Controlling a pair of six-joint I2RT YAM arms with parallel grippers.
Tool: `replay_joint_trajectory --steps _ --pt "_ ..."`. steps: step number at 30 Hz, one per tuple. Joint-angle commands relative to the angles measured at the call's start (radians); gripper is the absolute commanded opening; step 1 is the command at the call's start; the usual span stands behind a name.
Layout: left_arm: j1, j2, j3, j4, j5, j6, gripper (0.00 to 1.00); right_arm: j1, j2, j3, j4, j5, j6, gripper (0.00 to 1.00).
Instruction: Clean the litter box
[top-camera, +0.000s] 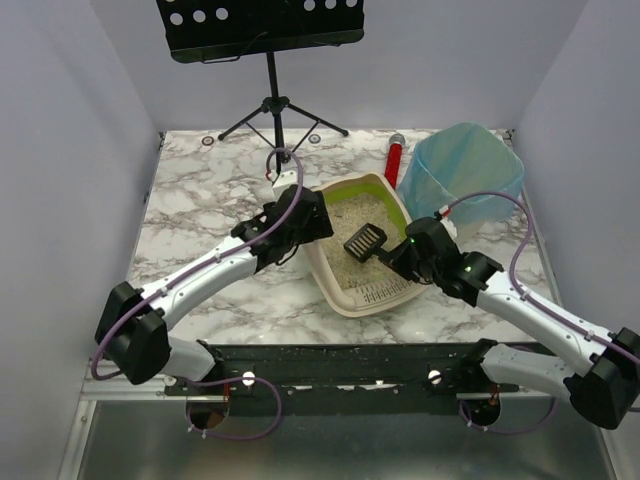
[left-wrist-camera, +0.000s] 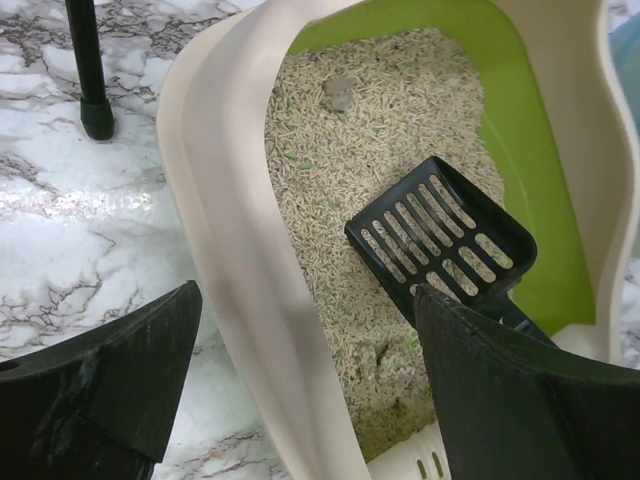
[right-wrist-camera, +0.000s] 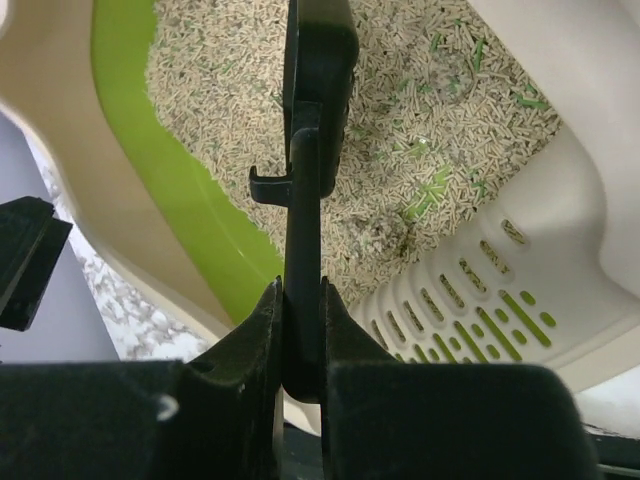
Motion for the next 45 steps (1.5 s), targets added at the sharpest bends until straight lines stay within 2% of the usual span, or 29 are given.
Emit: replay_joint_trajectory --steps 1,6,10,11,15,17,19,23,30,33,37,42,45 --pt "-0.004 0.091 0.089 -0.115 -0.073 -0.016 0.91 -0.001 0.045 -0.025 0.087 0.031 0.079 0.01" --pt "-0.017 0.154 0.115 -0.150 -0.084 -0.035 0.81 0.000 0.108 -0.041 0.128 0.045 0.122 0.01" --pt "-0.027 0.191 0.149 -0.211 -0.110 -0.064 0.77 -0.001 0.131 -0.075 0.189 0.115 0.165 0.01" --pt "-0.030 0.198 0.155 -0.222 -0.110 -0.067 0.72 -0.001 0.136 -0.081 0.194 0.121 0.178 0.01" --pt "-0.041 0.223 0.163 -0.251 -0.119 -0.090 0.70 -0.001 0.154 -0.131 0.298 0.129 0.192 0.01" --pt "-0.042 0.229 0.170 -0.257 -0.116 -0.092 0.61 -0.003 0.174 -0.159 0.367 0.131 0.197 0.01" --pt "-0.042 0.244 0.184 -0.273 -0.113 -0.093 0.57 -0.001 0.194 -0.167 0.422 0.134 0.185 0.01" --pt "-0.047 0.255 0.192 -0.276 -0.104 -0.093 0.53 -0.003 0.274 -0.145 0.476 0.151 0.160 0.01" --pt "-0.051 0.258 0.190 -0.271 -0.091 -0.082 0.52 -0.001 0.409 -0.139 0.584 0.155 0.182 0.01" --pt "-0.053 0.263 0.189 -0.268 -0.081 -0.078 0.52 -0.001 0.417 -0.199 0.720 0.161 0.171 0.01" --pt "-0.053 0.267 0.182 -0.261 -0.070 -0.072 0.52 -0.001 0.398 -0.364 0.982 0.166 0.180 0.01" --pt "-0.053 0.270 0.182 -0.262 -0.064 -0.078 0.52 -0.001 0.388 -0.456 1.154 0.166 0.113 0.01" --pt "-0.053 0.279 0.186 -0.271 -0.065 -0.088 0.52 -0.001 0.406 -0.557 1.379 0.167 0.085 0.01"
